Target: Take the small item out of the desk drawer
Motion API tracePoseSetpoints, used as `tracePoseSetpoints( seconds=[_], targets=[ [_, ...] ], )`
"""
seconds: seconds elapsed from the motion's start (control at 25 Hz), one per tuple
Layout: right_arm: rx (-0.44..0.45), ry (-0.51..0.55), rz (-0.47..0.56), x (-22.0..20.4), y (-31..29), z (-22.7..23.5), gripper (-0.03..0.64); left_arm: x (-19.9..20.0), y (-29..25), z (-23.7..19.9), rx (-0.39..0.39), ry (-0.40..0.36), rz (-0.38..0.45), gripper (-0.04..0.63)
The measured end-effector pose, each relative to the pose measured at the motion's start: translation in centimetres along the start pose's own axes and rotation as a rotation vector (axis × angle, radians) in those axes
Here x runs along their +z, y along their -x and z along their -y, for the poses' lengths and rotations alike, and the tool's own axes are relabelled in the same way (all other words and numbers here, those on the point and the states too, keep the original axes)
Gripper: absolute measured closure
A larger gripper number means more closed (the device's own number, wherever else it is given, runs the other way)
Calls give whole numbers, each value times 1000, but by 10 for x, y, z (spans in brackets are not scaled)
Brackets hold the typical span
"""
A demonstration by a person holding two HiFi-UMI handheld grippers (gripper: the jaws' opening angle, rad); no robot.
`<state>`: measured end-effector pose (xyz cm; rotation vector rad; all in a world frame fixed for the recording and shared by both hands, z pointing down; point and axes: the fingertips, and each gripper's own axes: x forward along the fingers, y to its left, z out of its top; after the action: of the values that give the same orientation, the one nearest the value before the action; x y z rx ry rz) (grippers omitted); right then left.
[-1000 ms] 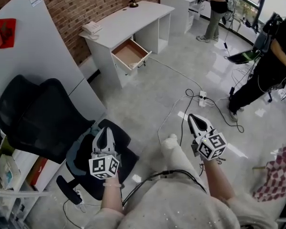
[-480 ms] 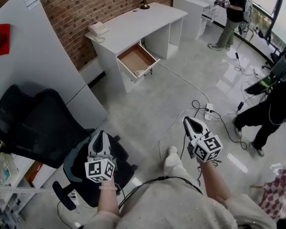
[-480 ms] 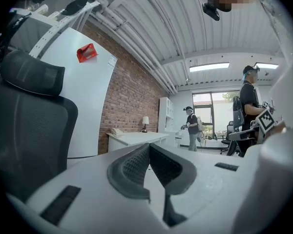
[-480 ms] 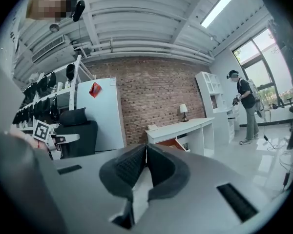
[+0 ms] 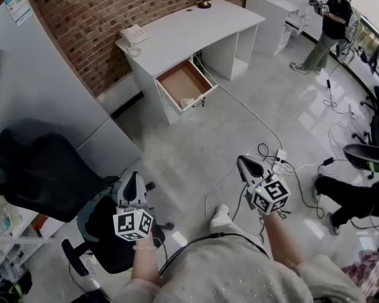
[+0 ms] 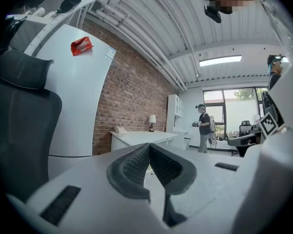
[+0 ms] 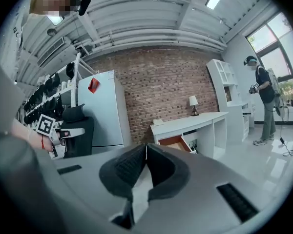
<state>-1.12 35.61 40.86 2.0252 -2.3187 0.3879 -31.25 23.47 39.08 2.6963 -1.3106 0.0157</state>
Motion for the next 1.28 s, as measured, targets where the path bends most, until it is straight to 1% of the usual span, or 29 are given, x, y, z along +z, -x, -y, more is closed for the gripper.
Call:
tracePoseSetpoints(
  seconds=[0.24, 0.48, 0.72, 0.96, 1.08, 1.28],
  targets=[
    [48, 2, -35, -1, -16, 44, 609, 2, -43, 22, 26, -11, 0, 591],
    [87, -2, -46, 1, -34, 81, 609, 7, -85, 45, 30, -21, 17, 591],
    [138, 13, -36, 11, -53, 104, 609, 17, -122, 62, 33, -37, 39, 591],
    [173, 8, -42, 10, -70, 116, 609, 12, -145, 78, 18, -47, 27, 591],
    [185, -3, -46, 14, -80, 120, 609, 11, -154, 75, 16, -62, 10, 591],
    [199, -4, -64, 13, -108, 132, 609, 6, -175, 58, 28, -59, -4, 591]
  ],
)
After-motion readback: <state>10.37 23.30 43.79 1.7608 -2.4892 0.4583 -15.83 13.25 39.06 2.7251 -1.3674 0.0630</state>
